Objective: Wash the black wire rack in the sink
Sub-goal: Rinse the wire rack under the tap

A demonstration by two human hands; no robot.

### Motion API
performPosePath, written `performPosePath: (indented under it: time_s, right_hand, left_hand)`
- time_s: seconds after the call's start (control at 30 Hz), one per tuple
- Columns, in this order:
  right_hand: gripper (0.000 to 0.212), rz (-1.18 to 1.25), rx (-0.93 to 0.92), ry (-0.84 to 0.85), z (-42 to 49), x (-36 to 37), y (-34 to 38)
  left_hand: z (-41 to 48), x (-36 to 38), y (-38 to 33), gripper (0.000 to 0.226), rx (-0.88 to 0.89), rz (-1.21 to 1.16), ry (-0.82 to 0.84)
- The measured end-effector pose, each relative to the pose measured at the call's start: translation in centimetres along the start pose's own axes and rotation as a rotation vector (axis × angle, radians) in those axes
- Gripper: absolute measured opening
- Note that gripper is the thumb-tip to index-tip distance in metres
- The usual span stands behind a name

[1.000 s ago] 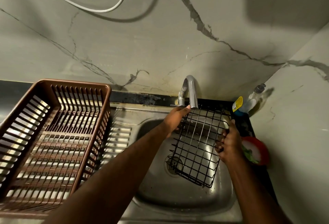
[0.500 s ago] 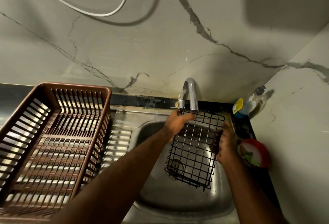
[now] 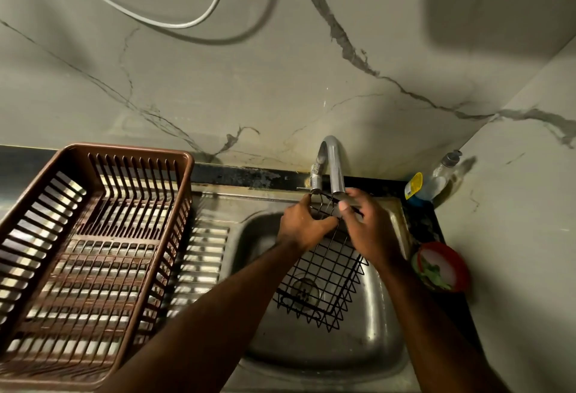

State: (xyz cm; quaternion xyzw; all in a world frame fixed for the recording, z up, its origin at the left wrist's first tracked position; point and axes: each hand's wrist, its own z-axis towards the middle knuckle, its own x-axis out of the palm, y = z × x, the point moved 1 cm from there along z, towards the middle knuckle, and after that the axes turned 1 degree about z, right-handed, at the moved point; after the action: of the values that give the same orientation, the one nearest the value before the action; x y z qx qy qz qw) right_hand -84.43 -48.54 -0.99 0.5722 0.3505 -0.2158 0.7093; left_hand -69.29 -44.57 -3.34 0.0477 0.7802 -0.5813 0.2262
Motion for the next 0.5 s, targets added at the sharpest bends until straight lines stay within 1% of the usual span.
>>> performPosePath:
  time_s: [0.07, 0.1, 0.17, 0.23, 0.27, 0.33, 0.4, 0.43, 0.5]
  right_hand:
    - [0.045, -0.162, -0.151, 0.183, 0.6, 0.5, 0.4]
    - [0.045, -0.188, -0.158, 0.266, 1.0, 0.6, 0.5]
    - [0.048, -0.124, -0.047, 0.451, 1.8, 0.5, 0.5]
    - [0.051, 0.024, 0.076, 0.608, 2.7, 0.7, 0.2]
    - [0.052, 0.094, 0.118, 0.65, 3.1, 0.9, 0.2]
    - [0.051, 0.177, 0.205, 0.652, 3.9, 1.1, 0.6]
    - [0.039, 0.187, 0.276, 0.614, 4.7, 1.1, 1.5]
    - [0.038, 0.178, 0.305, 0.62, 4.9, 1.2, 2.0]
    - [0.044, 0.118, 0.329, 0.64, 5.1, 1.3, 2.8]
  left_hand:
    - [-0.3, -0.4, 0.0, 0.065, 0.028, 0.012, 0.0]
    - [-0.4, -0.6, 0.1, 0.07, 0.024, 0.021, -0.007]
    - [-0.5, -1.1, 0.4, 0.082, 0.029, 0.067, -0.002]
    - [-0.6, -1.5, 0.3, 0.089, 0.065, 0.093, 0.091]
    - [-0.7, -1.6, 0.2, 0.087, 0.094, 0.092, 0.158]
    - [-0.9, -1.3, -0.2, 0.072, 0.189, 0.116, 0.258]
    - [-1.2, -0.8, -0.2, 0.053, 0.272, 0.149, 0.262]
    - [-1.3, -0.6, -0.1, 0.048, 0.284, 0.146, 0.251]
    - [-1.1, -0.4, 0.3, 0.045, 0.273, 0.113, 0.23]
